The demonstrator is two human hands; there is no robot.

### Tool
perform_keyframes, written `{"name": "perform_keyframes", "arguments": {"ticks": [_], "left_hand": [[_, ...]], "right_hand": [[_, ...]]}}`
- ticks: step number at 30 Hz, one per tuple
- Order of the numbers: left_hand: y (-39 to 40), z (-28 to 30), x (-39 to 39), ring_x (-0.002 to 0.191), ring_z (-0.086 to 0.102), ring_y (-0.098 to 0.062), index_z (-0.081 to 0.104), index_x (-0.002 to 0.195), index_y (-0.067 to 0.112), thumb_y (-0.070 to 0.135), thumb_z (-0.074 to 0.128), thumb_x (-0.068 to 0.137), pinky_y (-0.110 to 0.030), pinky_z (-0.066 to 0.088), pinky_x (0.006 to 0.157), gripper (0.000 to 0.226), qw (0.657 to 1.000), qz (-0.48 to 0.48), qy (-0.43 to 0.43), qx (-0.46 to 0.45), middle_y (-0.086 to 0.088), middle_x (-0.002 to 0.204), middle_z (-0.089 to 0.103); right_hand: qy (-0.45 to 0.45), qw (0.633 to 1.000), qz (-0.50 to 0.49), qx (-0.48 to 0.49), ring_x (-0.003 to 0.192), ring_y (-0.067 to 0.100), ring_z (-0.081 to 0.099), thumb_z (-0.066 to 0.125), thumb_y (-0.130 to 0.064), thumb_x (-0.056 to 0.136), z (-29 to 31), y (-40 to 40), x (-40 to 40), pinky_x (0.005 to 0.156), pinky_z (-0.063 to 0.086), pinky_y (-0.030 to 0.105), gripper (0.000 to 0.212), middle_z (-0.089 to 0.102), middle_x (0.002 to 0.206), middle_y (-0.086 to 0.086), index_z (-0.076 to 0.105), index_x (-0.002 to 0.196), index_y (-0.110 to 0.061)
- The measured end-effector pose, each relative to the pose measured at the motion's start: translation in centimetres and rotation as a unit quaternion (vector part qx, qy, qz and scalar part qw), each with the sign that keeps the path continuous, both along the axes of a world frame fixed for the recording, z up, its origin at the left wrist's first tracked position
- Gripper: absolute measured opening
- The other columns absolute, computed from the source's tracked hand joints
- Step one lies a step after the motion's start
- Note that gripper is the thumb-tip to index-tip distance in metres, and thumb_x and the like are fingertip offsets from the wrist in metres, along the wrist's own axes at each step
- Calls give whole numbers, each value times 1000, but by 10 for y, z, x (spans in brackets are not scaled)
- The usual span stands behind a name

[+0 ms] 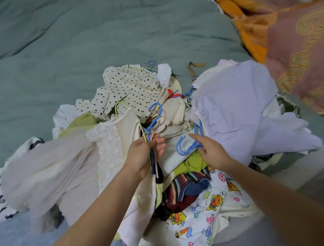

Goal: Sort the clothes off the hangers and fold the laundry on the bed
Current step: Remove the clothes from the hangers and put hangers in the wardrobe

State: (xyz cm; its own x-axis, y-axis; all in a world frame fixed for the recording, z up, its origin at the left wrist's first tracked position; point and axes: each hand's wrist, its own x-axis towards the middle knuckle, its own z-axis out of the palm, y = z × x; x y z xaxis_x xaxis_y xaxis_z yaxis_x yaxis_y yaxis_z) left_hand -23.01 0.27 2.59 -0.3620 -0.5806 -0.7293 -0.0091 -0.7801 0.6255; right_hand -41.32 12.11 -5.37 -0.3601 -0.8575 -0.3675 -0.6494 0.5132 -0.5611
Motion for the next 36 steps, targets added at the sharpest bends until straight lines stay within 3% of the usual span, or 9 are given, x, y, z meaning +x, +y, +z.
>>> {"name": "perform_keyframes", "arguments": {"ticks": [3,6,10,15,19,24,28,32,36], "left_hand": [[1,0,1,56,66,-11,60,111,1,-4,42,98,-21,56,54,23,1000,-4,4,0,-7,81,72],[0,2,3,57,66,-12,60,111,0,-3,42,98,-21,57,56,22,1000,-6,9,3,-9,86,70],[-2,3,-1,53,62,-10,60,113,-1,-2,43,99,-20,55,52,22,1000,-9,3,-1,-8,80,70],[2,14,-22,48,60,-7,60,102,3,1,40,101,-18,52,49,20,999,-26,17,-21,-2,65,70],[7,30,-44,46,58,-7,59,96,3,0,40,101,-18,51,48,20,997,-43,57,-22,-5,67,68],[8,32,-58,45,58,-7,57,100,2,-1,39,100,-16,46,42,18,997,-41,52,-30,-9,75,65],[7,31,-59,42,57,-4,56,99,5,2,38,102,-14,40,39,18,998,-36,26,-48,-6,76,65],[3,38,-53,42,52,-5,57,98,4,1,38,101,-15,40,40,19,998,-23,25,-61,-7,76,65],[-5,53,-39,42,52,-6,54,102,2,-2,36,101,-16,37,40,19,996,-7,51,-68,-8,74,64]], "right_hand": [[-28,999,-24,-21,82,20,55,49,-4,91,4,2,-4,72,44,33,31,58,104,7,59,107,-28],[-47,996,-67,-32,56,18,42,42,0,92,13,10,-14,54,32,29,33,52,69,7,46,79,-30],[-18,990,-126,-66,54,20,46,44,-19,101,44,18,-41,51,37,28,14,55,69,3,56,95,-24],[168,964,-164,-127,67,34,50,42,2,89,112,13,-81,57,29,35,23,55,76,19,49,85,-19],[299,934,-146,-129,68,41,51,33,-18,92,147,17,-111,57,23,36,28,58,80,30,57,100,-5],[372,911,-157,-87,78,44,58,43,-12,97,156,28,-134,59,27,36,15,62,87,28,55,105,-8],[298,934,-173,-93,77,43,56,44,-3,93,159,36,-138,59,27,36,20,62,87,25,58,107,-7],[12,960,-252,-123,51,25,40,35,3,95,142,27,-132,53,32,32,27,48,63,7,52,85,-16],[95,962,-241,-91,62,28,46,36,9,86,148,32,-113,59,35,34,29,52,71,11,56,99,-9]]}}
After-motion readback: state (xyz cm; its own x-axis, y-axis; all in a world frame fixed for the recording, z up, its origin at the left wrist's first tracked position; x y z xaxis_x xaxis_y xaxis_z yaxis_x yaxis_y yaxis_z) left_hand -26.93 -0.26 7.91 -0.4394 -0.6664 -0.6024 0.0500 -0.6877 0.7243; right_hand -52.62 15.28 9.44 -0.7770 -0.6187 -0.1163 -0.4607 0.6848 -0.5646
